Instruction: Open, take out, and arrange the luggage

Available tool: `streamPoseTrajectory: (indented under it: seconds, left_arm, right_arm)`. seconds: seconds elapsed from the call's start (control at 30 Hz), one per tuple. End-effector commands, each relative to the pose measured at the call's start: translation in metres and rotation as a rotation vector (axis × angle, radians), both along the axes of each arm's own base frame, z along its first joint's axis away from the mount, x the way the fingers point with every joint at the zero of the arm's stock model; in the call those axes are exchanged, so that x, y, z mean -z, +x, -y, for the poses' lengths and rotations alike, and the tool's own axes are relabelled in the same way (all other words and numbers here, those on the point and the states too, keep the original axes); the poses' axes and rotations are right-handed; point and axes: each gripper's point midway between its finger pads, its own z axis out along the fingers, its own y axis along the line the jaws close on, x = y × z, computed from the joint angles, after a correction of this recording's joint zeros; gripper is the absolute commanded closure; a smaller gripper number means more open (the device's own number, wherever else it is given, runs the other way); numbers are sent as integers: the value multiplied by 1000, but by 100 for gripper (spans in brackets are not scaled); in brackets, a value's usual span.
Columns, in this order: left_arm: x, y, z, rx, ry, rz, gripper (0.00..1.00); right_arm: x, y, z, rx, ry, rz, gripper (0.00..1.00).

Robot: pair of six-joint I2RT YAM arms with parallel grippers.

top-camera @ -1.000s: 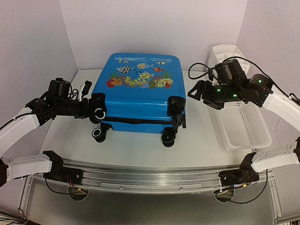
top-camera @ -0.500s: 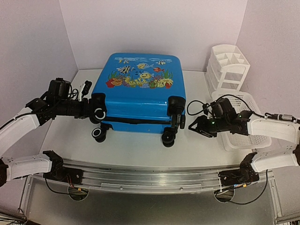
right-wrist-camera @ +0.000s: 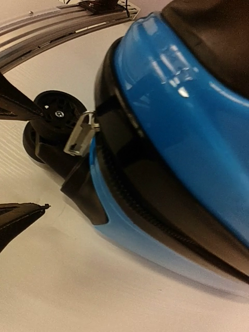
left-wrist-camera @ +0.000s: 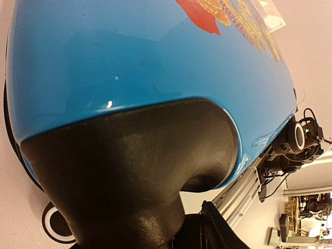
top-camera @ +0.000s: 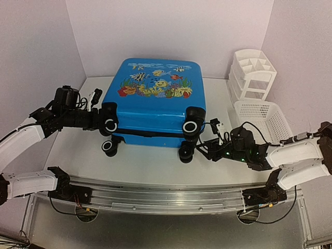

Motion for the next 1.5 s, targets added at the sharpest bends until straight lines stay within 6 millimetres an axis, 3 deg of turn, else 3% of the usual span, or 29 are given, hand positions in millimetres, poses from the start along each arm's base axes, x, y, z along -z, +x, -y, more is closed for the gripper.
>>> streamPoseTrajectory:
  seconds: [0.0,0.27,0.57,0.77,0.9,1.17,1.3,1.47]
  left_arm:
    - [-78,10,31,190,-113,372,100]
    - [-79,11,30,186,-101,381,100]
    - [-75,11,29,186,-101,376,100]
    - [-77,11,29,187,-103,384,100]
    - [-76,9,29,187,-101,382,100]
    - [-77,10,28,181,-100,387,100]
    - [-82,13,31,177,-123,389,100]
    - [-85,12,34,186,-148,371,100]
  right_arm:
    - [-32,16,-16,-10,81,217,53]
    - [-41,33,-24,63,136,318,65]
    - [-75,30,-33,101,209,383,79]
    - [-68,39,-31,165,203,352,98]
    - [-72,39,-34,163,220,347,100]
    - [-62,22,-48,116,203,285,100]
    - [-69,-5,-73,67,154,372,100]
    - [-85,-16,-105,84,140,446,100]
